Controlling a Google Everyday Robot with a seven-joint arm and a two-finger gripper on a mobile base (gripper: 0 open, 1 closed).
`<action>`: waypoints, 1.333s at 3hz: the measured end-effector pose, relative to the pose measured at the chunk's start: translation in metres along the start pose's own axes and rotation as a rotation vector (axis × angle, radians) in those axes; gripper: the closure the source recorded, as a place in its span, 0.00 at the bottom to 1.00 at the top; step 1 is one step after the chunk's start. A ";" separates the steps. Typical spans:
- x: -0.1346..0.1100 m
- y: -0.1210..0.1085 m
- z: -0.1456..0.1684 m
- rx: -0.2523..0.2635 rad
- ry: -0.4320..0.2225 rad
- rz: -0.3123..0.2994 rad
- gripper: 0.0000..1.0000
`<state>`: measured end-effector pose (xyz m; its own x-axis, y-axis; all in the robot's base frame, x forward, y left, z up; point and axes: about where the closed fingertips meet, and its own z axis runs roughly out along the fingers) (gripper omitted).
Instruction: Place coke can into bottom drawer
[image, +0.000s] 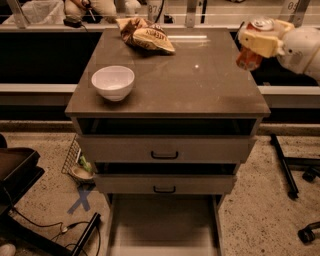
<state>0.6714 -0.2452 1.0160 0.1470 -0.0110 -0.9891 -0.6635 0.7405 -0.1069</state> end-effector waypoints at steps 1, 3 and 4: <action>0.044 0.024 -0.080 -0.014 0.062 0.031 1.00; 0.067 0.041 -0.155 -0.050 0.119 0.041 1.00; 0.085 0.057 -0.148 -0.071 0.101 0.069 1.00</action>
Offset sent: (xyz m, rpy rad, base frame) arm -0.2011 -0.1312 -0.1261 -0.0967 0.1767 0.0415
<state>0.5373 -0.3037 0.9110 0.0271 -0.0317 -0.9991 -0.7200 0.6927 -0.0415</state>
